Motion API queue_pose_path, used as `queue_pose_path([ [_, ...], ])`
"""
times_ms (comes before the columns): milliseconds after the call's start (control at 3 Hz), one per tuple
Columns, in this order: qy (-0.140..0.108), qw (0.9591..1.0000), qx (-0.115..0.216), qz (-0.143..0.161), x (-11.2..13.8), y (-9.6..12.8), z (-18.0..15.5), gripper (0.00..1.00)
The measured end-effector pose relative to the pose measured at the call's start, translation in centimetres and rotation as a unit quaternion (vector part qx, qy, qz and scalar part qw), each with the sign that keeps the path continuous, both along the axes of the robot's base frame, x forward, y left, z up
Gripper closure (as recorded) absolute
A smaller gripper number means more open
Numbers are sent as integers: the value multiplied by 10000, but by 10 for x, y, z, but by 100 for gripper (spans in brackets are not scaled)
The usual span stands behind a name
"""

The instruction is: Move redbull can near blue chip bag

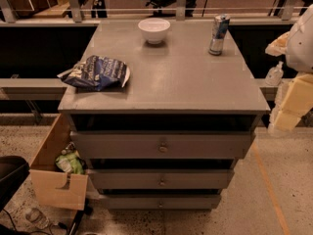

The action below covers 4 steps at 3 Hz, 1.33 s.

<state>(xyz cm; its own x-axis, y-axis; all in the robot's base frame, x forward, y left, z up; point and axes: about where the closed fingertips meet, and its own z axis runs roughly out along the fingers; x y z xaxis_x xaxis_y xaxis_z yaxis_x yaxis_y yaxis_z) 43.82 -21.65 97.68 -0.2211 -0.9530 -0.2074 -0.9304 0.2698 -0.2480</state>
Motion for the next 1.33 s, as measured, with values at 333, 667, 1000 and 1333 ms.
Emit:
queue_pose_path([
  [333, -44, 10000, 7, 4, 1, 1, 1, 0],
  [667, -264, 9989, 293, -241, 14, -8, -3, 0],
  [1000, -535, 9865, 1107, -1083, 28, -38, -31, 0],
  [1333, -812, 9590, 1808, -2025, 49, -74, -60, 0],
])
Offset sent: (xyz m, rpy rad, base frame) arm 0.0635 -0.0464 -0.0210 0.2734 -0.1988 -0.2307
